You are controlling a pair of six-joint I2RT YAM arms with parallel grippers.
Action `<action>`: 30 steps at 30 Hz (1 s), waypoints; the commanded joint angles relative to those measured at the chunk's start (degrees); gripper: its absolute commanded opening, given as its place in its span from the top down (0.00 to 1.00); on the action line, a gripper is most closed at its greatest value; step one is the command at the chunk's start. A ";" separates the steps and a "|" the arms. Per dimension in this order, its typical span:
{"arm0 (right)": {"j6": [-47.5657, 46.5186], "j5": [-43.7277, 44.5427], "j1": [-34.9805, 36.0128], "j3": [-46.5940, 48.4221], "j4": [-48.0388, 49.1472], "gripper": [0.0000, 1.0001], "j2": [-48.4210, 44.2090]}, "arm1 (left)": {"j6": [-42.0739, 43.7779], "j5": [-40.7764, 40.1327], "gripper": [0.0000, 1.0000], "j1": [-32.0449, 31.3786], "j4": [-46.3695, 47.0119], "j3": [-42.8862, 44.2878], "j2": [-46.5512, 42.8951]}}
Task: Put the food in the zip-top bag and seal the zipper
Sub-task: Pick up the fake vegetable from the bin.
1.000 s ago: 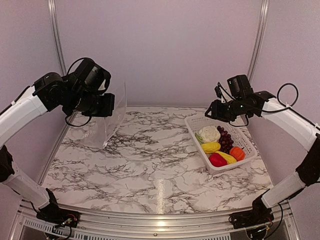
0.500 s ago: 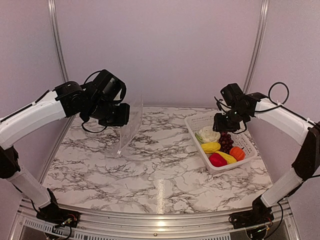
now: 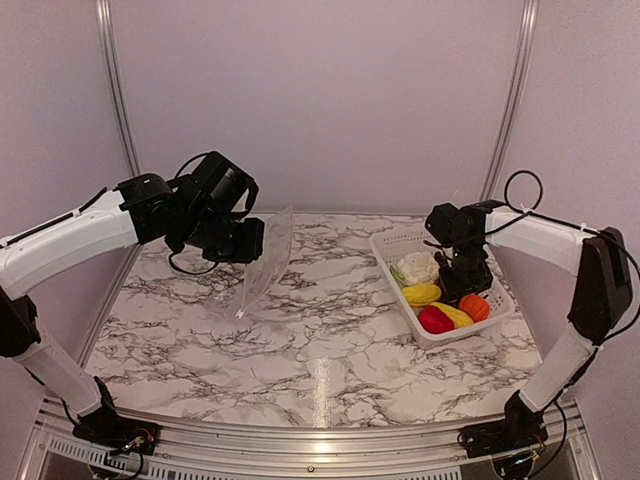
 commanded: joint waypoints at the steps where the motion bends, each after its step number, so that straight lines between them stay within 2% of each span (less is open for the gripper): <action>1: 0.56 3.50 0.12 0.31 -2.95 0.43 3.16 | 0.72 1.70 1.00 -0.05 1.98 -1.82 -1.03; 13: -2.77 11.43 -1.55 5.43 -4.01 0.37 10.50 | -0.66 2.78 1.00 -0.09 4.47 -5.47 -3.20; 23: -4.70 9.80 -2.98 5.26 -2.84 0.32 12.46 | -0.32 2.84 1.00 0.09 5.34 -7.27 -4.08; 30: -6.00 7.32 -5.43 4.86 -2.03 0.33 15.22 | -0.23 3.28 1.00 0.07 5.55 -7.23 -3.99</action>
